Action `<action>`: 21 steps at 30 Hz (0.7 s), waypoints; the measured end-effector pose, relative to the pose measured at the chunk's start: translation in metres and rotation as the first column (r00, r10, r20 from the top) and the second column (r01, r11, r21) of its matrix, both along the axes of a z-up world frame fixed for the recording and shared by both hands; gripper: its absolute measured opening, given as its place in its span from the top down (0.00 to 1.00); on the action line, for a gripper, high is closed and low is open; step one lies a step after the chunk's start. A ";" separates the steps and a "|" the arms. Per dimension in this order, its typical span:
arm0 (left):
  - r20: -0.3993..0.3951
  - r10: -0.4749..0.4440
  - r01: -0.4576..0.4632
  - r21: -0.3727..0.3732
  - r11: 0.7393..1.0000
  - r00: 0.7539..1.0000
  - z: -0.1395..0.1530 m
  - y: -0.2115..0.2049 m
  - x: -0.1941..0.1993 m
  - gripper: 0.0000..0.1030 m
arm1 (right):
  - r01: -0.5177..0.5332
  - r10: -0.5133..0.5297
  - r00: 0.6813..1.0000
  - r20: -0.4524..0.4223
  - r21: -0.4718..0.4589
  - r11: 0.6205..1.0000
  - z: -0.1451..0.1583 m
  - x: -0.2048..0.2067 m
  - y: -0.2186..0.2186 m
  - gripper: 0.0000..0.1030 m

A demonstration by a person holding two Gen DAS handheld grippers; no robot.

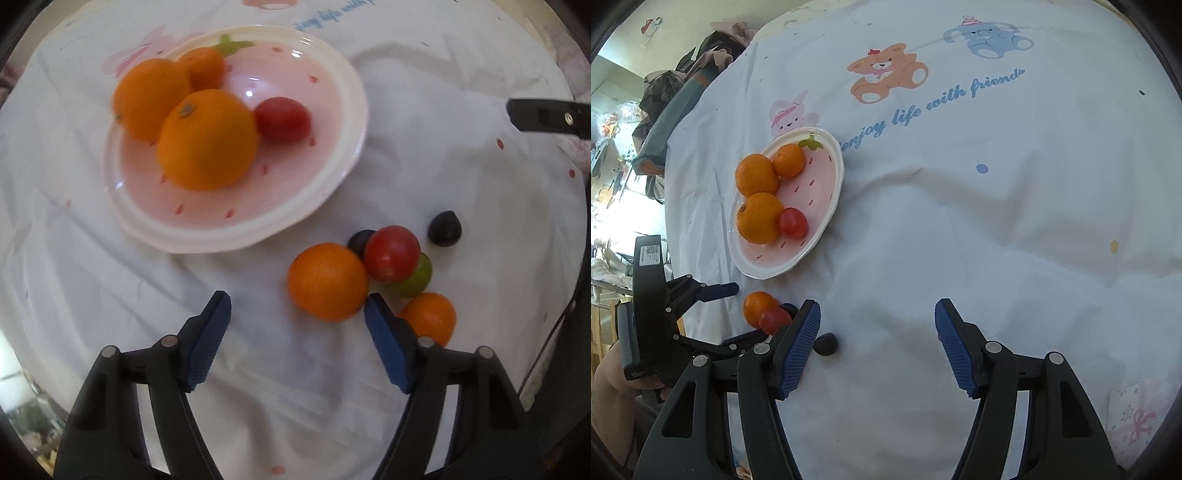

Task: Organize fruits
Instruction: 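Open both tools and move them back toward the remaining fruit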

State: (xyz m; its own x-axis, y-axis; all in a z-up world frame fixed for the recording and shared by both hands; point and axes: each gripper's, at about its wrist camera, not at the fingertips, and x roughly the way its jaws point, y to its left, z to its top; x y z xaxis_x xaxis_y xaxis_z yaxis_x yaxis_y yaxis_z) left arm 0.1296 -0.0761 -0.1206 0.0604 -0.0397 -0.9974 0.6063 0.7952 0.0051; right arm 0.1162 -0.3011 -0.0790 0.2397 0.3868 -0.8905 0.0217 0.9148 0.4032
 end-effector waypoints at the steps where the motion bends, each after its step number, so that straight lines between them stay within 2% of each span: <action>1: -0.001 -0.003 0.003 0.001 1.000 1.000 -0.001 -0.002 0.000 0.31 | 0.001 -0.001 1.000 -0.002 0.001 1.000 0.000 0.001 0.000 0.35; 4: -0.008 -0.004 0.004 -0.005 1.000 1.000 -0.005 -0.005 0.004 0.36 | -0.003 0.003 1.000 -0.002 -0.005 1.000 -0.001 0.002 0.002 0.35; 6: -0.034 0.002 -0.004 -0.048 0.999 0.999 -0.004 -0.007 0.006 0.51 | -0.008 0.008 1.000 -0.004 -0.008 1.000 -0.002 0.003 0.004 0.35; 7: -0.047 0.007 -0.010 -0.066 0.998 0.999 -0.003 -0.008 0.006 0.63 | -0.009 0.009 1.000 -0.004 -0.008 1.000 -0.002 0.004 0.004 0.35; 10: -0.031 -0.001 -0.002 -0.068 0.998 1.000 0.005 -0.015 0.002 0.63 | -0.013 0.013 1.000 -0.007 -0.011 1.000 -0.003 0.004 0.005 0.35; 13: -0.052 0.037 -0.042 -0.098 0.994 0.998 0.012 -0.010 -0.002 0.64 | -0.011 0.011 1.000 -0.006 -0.009 1.000 -0.002 0.004 0.004 0.35; 19: -0.027 0.177 -0.179 -0.091 0.980 0.984 0.037 0.012 -0.015 0.64 | -0.015 0.015 1.000 0.000 0.006 1.000 0.003 0.003 0.004 0.35; 21: -0.012 0.245 -0.244 -0.124 0.962 0.970 0.052 0.020 -0.024 0.64 | -0.023 0.023 1.000 0.010 0.005 1.000 0.006 0.001 0.006 0.35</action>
State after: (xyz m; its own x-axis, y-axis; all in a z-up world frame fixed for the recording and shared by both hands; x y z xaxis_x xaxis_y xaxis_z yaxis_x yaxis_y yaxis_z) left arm 0.1056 -0.0558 -0.0684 0.0872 -0.1460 -0.9854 0.3935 0.9138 -0.1006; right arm 0.1175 -0.2955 -0.0731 0.2392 0.3969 -0.8862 -0.0029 0.9129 0.4081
